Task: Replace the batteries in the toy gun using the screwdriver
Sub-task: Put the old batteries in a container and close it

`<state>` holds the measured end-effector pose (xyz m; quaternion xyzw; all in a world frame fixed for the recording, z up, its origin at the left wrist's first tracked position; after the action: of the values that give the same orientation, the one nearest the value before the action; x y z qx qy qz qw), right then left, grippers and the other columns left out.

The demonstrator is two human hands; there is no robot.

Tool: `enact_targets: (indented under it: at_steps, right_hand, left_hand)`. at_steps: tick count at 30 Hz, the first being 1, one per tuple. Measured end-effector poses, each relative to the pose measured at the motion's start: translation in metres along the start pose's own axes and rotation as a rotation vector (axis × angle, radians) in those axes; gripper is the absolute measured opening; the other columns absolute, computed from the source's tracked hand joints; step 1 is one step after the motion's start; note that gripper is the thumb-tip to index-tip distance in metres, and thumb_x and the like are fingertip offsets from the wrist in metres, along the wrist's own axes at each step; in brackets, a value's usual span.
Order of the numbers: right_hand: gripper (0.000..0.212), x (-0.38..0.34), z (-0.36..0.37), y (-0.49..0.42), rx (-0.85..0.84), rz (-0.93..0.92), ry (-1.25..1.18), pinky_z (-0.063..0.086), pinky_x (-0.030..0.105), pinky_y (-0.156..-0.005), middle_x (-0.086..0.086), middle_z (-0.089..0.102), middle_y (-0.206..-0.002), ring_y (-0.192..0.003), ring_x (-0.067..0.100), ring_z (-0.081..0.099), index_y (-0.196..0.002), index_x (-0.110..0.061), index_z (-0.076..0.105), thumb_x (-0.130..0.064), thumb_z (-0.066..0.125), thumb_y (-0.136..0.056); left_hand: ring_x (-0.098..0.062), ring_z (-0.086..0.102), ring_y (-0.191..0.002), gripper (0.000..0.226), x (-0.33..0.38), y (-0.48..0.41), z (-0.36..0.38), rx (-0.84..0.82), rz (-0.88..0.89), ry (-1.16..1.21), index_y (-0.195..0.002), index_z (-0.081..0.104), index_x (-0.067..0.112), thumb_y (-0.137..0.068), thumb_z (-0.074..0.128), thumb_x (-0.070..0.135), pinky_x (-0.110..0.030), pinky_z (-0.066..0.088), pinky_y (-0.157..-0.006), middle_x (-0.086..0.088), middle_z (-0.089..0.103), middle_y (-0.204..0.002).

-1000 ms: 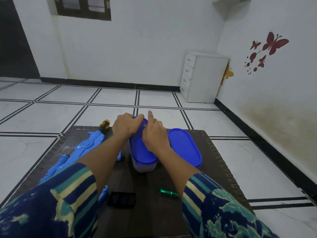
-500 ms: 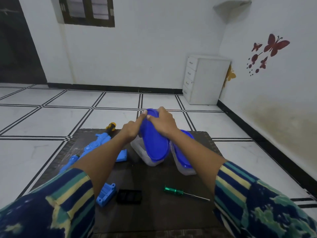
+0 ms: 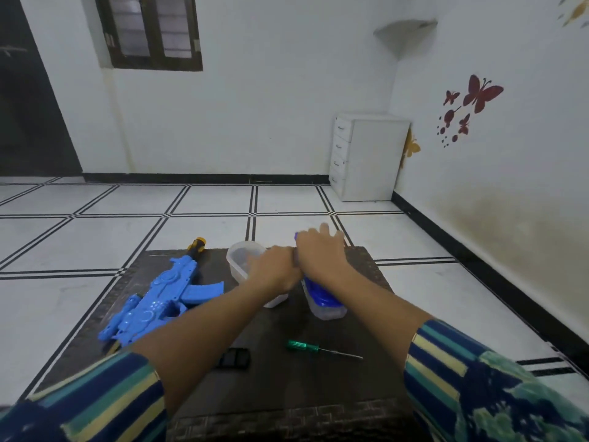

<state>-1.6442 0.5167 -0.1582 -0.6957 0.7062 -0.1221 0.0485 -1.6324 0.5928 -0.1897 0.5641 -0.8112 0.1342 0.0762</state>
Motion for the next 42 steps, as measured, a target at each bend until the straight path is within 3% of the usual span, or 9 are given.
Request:
enact_targets:
  at_steps: [5,11,17,22,26,30,33,38,42]
  right_hand:
    - [0.057,0.008,0.063,0.009,-0.232,0.042,-0.082,0.015,0.073,-0.108,0.023,0.020,-0.156,-0.145,0.040,0.015,-0.149,0.004,0.018,-0.024,0.037,-0.103]
    - [0.064,0.009,0.083,0.004,-0.320,0.006,-0.200,-0.001,0.067,-0.114,0.017,-0.004,-0.163,-0.149,0.034,-0.008,-0.153,0.000,0.001,-0.039,0.019,-0.106]
    - [0.058,0.006,0.073,0.002,-0.214,-0.009,-0.289,0.002,0.054,-0.119,0.017,0.010,-0.162,-0.151,0.029,0.002,-0.153,-0.001,0.014,-0.035,0.021,-0.106]
    - [0.029,-0.003,0.025,0.003,0.123,-0.032,-0.585,0.041,0.038,-0.101,0.012,0.061,-0.125,-0.122,0.029,0.050,-0.121,-0.004,0.059,-0.009,0.046,-0.096]
    - [0.038,-0.041,0.021,-0.007,-0.076,-0.133,-0.542,0.045,0.039,-0.097,0.007,0.061,-0.125,-0.121,0.024,0.048,-0.121,-0.014,0.064,-0.001,0.057,-0.086]
    - [0.034,-0.074,0.037,-0.010,-0.315,-0.216,-0.059,0.028,0.050,-0.102,0.003,0.054,-0.118,-0.120,0.025,0.043,-0.121,-0.021,0.058,-0.012,0.058,-0.089]
    - [0.034,-0.082,0.053,-0.014,-0.383,-0.246,0.109,0.020,0.055,-0.104,0.003,0.051,-0.120,-0.125,0.027,0.038,-0.122,-0.026,0.057,-0.013,0.054,-0.090]
    - [0.044,-0.079,0.071,-0.021,-0.503,-0.299,0.086,0.012,0.062,-0.105,0.000,0.053,-0.132,-0.130,0.028,0.032,-0.128,-0.046,0.055,-0.018,0.052,-0.094]
    - [0.040,-0.078,0.073,-0.022,-0.479,-0.339,0.079,0.015,0.061,-0.105,-0.004,0.057,-0.124,-0.127,0.026,0.032,-0.121,-0.044,0.061,-0.018,0.055,-0.091]
  left_hand:
    - [-0.030,0.055,-0.112,0.033,-0.008,0.021,0.031,-0.098,-0.070,-0.192,-0.116,0.054,0.014,-0.091,0.045,0.033,-0.056,0.038,-0.100,-0.008,0.061,-0.119]
    - [-0.022,0.058,-0.091,0.019,-0.025,0.031,0.040,-0.065,-0.068,0.159,-0.106,0.055,0.009,-0.090,0.051,0.019,-0.038,0.052,-0.088,-0.012,0.063,-0.107]
    - [-0.020,0.060,-0.085,0.017,-0.024,0.046,0.027,-0.028,-0.045,0.187,-0.093,0.056,0.016,-0.088,0.055,0.032,-0.043,0.052,-0.087,-0.006,0.065,-0.096]
    - [-0.015,0.056,-0.098,0.016,-0.049,0.073,-0.002,0.199,-0.067,0.326,-0.102,0.056,0.023,-0.088,0.056,0.032,-0.047,0.044,-0.098,0.002,0.061,-0.108]
    - [-0.016,0.053,-0.112,0.027,-0.079,0.089,0.004,0.245,-0.005,0.294,-0.114,0.057,0.024,-0.088,0.054,0.028,-0.046,0.041,-0.101,0.004,0.058,-0.127]
    - [-0.012,0.019,-0.145,0.050,-0.085,0.086,0.021,0.121,0.045,0.196,-0.143,0.038,0.028,-0.094,0.048,0.028,-0.050,0.011,-0.119,0.008,0.026,-0.156]
    - [-0.009,0.018,-0.145,0.051,-0.081,0.082,0.017,0.155,0.061,0.137,-0.145,0.035,0.027,-0.095,0.042,0.022,-0.045,0.001,-0.118,0.008,0.029,-0.155]
    - [-0.011,0.029,-0.141,0.050,-0.099,0.078,0.022,0.109,-0.001,0.204,-0.140,0.042,0.027,-0.092,0.039,0.015,-0.044,0.002,-0.118,0.005,0.041,-0.149]
    - [-0.010,0.028,-0.141,0.048,-0.100,0.078,0.019,0.101,0.011,0.244,-0.135,0.050,0.027,-0.091,0.039,0.012,-0.046,0.001,-0.118,0.009,0.039,-0.151]
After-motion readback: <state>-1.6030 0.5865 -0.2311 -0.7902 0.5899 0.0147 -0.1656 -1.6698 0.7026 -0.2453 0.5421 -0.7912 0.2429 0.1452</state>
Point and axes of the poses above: each hand's wrist, its own y-axis away from the middle knuckle, its own z-axis out of the palm, x = y × z, the point moved 7 cm from there along -y, towards the middle knuckle
